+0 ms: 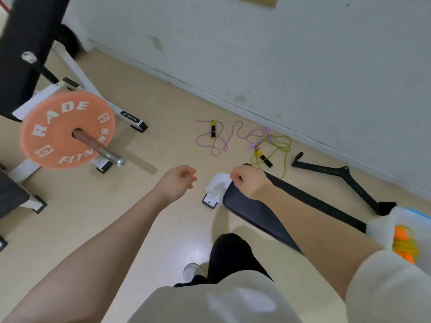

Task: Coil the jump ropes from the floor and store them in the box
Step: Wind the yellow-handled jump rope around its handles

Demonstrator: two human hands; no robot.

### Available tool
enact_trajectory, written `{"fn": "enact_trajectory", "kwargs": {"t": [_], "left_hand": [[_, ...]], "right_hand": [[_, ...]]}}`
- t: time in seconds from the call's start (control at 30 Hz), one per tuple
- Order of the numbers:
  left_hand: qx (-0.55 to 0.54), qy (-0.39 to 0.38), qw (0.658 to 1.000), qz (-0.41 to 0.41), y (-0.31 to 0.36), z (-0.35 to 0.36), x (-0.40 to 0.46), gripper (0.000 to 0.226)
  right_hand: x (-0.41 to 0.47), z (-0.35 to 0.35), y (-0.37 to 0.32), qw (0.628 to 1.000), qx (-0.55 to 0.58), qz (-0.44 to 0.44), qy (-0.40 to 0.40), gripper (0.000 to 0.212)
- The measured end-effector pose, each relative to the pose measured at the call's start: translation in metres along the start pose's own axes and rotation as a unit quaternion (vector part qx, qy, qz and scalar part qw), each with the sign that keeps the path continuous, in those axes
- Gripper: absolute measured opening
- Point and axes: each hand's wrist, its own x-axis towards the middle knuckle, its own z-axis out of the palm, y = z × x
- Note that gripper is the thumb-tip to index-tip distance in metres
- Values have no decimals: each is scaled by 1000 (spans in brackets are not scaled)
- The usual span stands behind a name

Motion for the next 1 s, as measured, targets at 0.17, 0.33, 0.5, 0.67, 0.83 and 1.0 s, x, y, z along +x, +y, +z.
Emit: {"fn": "enact_trajectory", "kwargs": {"t": [0.17,0.33,0.5,0.67,0.83,1.0], "left_hand": [[17,12,1000,22,-6,-64,47,26],[16,-1,999,41,2,-119,119,26],[28,-28,998,47,27,-167,244,26],[13,-71,997,1,57,-188,386,24],[29,-118,992,-46,66,-181,491,26],[95,-170,980,-46,67,-154,588,34]], "right_hand": [[62,-6,-36,1000,0,12,-1,29],[143,-22,-53,997,-10,78,-21,33],[252,-42,-48,991,9,129,-26,33],[363,-72,-31,979,27,194,-52,35],[436,-88,-4,971,55,229,-26,31],[489,-75,49,955,94,280,-31,32]]}}
